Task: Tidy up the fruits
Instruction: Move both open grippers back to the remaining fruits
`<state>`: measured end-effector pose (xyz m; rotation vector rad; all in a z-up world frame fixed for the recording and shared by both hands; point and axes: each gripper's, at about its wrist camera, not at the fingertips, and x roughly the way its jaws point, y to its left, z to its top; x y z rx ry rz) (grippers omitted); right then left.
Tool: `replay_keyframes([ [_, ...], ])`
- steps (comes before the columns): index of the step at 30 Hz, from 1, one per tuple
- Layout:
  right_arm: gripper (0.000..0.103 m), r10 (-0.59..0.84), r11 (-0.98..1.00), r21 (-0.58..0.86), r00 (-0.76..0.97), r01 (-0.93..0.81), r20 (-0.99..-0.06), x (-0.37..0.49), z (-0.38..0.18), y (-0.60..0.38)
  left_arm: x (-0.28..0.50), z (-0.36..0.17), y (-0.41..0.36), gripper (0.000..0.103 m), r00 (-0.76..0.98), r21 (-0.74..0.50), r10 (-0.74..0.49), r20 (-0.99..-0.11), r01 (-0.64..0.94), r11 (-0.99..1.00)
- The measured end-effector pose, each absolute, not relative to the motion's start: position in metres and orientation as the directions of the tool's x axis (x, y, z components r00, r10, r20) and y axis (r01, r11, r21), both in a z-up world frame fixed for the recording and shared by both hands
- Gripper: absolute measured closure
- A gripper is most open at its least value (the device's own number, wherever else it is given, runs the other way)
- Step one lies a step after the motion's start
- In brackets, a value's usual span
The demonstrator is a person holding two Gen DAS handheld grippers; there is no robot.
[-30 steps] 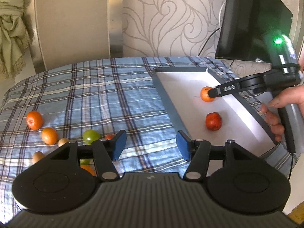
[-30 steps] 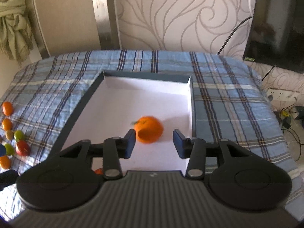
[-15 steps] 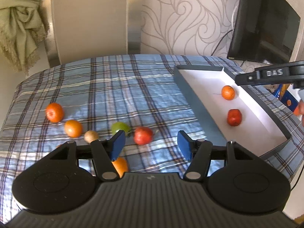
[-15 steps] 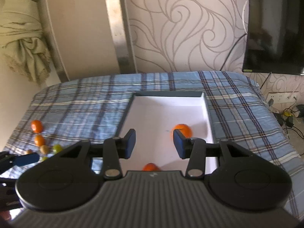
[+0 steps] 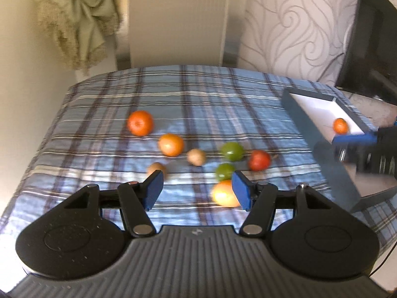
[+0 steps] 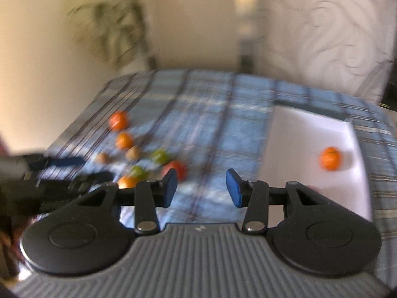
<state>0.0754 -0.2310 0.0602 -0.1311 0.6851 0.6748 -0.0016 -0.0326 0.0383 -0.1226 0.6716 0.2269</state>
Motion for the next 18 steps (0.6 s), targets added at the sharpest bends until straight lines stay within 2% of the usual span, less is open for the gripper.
replay_keyframes([
  [6,0.057,0.565,0.693,0.074,0.477,-0.717,-0.673,0.055,0.042,-0.181,-0.014,0.037,-0.009,0.036,0.739,-0.02,0.208,-0.641,-0.287,0.958],
  [18,0.055,0.545,0.718,0.114,0.453,-0.687,-0.706,0.06,0.02,-0.135,-0.035,0.037,0.026,0.036,0.735,0.008,0.215,-0.643,-0.275,0.961],
])
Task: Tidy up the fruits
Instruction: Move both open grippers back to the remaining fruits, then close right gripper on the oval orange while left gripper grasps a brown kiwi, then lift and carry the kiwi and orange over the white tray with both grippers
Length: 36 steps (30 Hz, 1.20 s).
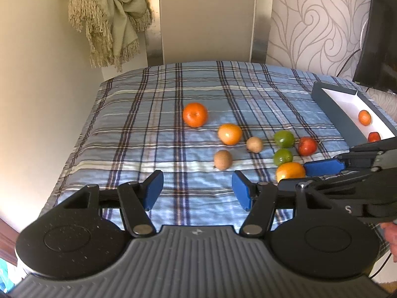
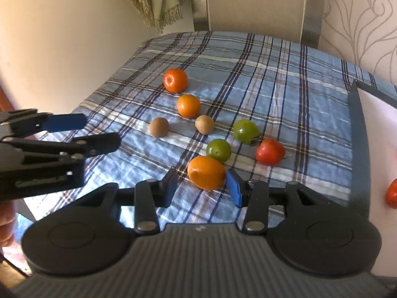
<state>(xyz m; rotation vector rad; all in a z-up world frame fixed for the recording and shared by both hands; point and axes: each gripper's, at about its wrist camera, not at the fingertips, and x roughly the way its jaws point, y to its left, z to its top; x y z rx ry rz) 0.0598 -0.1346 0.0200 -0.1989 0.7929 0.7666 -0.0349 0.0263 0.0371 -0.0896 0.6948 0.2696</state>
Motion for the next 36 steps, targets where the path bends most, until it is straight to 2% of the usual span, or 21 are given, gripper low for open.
replay_keyframes([
  [3,0.058,0.513,0.729,0.083,0.462,-0.679,-0.723,0.06,0.015,-0.129,-0.034,0.036,0.032,0.036,0.734,-0.002,0.204,-0.648,-0.27,0.963],
  [5,0.063,0.5,0.735,0.077,0.461,-0.674,-0.733,0.061,0.011,-0.127,-0.032,0.035,0.035,0.036,0.734,-0.009,0.193,-0.651,-0.262,0.965],
  [15,0.064,0.507,0.738,0.061,0.493,-0.672,-0.707,0.051,0.028,-0.148,-0.007,0.025,0.028,0.036,0.752,-0.025,0.135,-0.645,-0.197,0.98],
  [20,0.064,0.521,0.743,0.06,0.518,-0.667,-0.678,0.045,0.047,-0.164,0.011,0.014,0.024,0.04,0.749,-0.012,0.127,-0.651,-0.177,0.984],
  [30,0.064,0.527,0.736,0.014,0.56,-0.676,-0.64,0.032,0.066,-0.181,0.033,-0.005,0.025,0.067,0.724,-0.016,0.126,-0.679,-0.186,0.982],
  [33,0.064,0.525,0.739,0.014,0.562,-0.674,-0.638,0.032,0.066,-0.184,0.033,-0.006,0.025,0.069,0.726,-0.017,0.131,-0.675,-0.192,0.981],
  [36,0.064,0.527,0.736,0.016,0.559,-0.676,-0.64,0.032,0.066,-0.186,0.033,-0.006,0.023,0.076,0.729,-0.02,0.127,-0.673,-0.189,0.982],
])
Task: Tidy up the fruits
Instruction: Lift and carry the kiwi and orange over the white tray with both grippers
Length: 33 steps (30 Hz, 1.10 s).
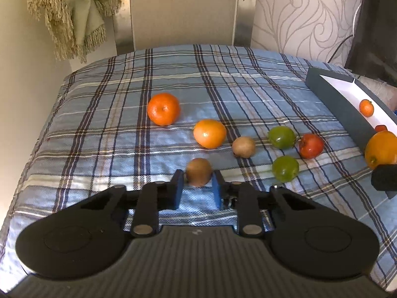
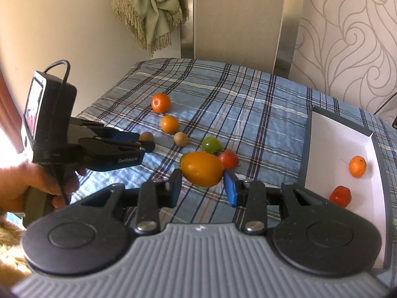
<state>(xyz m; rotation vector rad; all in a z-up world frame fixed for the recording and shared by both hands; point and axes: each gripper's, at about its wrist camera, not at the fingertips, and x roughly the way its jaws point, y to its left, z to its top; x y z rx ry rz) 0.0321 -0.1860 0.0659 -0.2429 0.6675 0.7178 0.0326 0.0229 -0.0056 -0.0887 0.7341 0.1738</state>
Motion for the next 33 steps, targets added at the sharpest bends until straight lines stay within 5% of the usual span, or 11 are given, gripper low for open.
replay_keyframes([
  [33,0.064,0.553,0.75,0.081,0.555,-0.656,-0.622,0.028,0.074,-0.25,0.035,0.037,-0.051,0.077,0.746,-0.031,0.103,-0.658,-0.163,0.986],
])
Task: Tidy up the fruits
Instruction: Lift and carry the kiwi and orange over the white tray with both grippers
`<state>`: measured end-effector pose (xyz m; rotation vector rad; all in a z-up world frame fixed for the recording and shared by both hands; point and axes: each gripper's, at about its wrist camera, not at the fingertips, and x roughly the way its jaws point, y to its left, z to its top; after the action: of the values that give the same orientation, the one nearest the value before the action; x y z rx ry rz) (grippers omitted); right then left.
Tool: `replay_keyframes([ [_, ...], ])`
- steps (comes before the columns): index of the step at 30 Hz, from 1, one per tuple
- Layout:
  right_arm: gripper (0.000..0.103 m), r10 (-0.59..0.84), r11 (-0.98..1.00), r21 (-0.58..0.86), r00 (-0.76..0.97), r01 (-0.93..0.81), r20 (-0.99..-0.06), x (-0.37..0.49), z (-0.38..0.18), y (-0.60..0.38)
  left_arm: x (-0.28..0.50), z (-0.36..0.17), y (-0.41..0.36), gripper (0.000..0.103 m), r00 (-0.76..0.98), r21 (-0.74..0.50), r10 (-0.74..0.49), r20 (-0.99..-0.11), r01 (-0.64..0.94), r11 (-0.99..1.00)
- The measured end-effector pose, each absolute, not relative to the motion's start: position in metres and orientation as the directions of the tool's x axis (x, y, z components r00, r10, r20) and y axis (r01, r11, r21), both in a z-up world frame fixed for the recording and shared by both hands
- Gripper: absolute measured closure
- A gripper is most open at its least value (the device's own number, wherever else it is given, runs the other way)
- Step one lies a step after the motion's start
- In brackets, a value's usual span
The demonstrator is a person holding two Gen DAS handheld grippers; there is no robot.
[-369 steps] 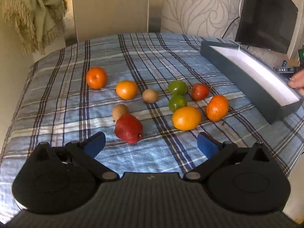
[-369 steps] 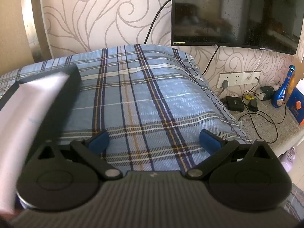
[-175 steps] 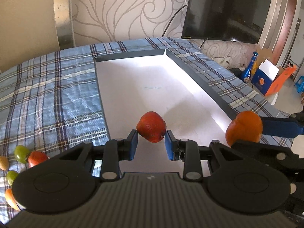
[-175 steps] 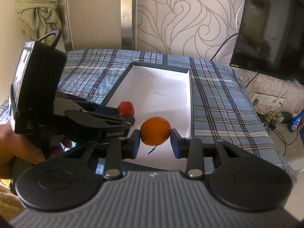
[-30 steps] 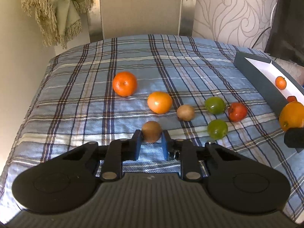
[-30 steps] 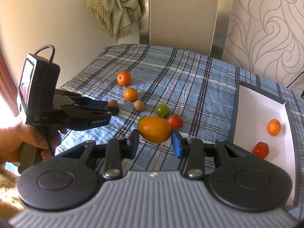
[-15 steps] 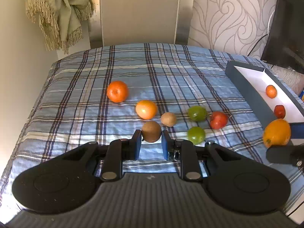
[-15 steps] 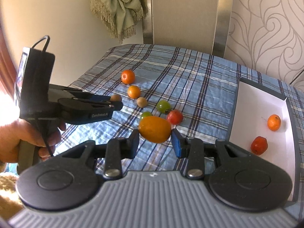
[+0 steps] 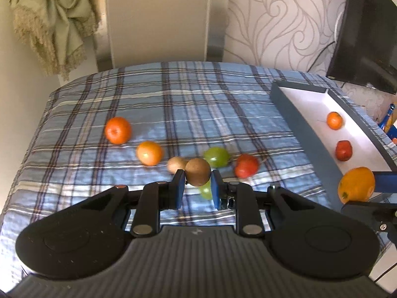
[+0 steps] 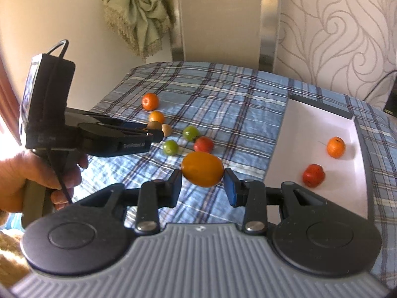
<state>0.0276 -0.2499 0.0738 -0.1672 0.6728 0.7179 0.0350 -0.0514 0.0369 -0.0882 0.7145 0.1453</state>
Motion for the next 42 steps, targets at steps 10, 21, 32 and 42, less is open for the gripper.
replay_keyframes([
  [10,0.064,0.526,0.792,0.098,0.592,-0.602,-0.611,0.03,0.073,-0.283,0.051,0.041,-0.083,0.077,0.753,-0.023,0.062,-0.655,-0.101,0.995],
  [21,0.064,0.508,0.816,0.109,0.613,-0.568,-0.605,0.04,0.073,-0.306,0.069,0.049,-0.109,0.077,0.764,-0.02,0.031,-0.645,-0.057,0.998],
  [32,0.064,0.488,0.834,0.113,0.628,-0.539,-0.606,0.053,0.07,-0.323,0.096,0.055,-0.133,0.077,0.772,-0.02,-0.009,-0.636,-0.005,1.0],
  [42,0.064,0.445,0.862,0.104,0.644,-0.495,-0.622,0.062,0.066,-0.342,0.133,0.058,-0.168,0.077,0.778,-0.023,-0.073,-0.624,0.075,0.997],
])
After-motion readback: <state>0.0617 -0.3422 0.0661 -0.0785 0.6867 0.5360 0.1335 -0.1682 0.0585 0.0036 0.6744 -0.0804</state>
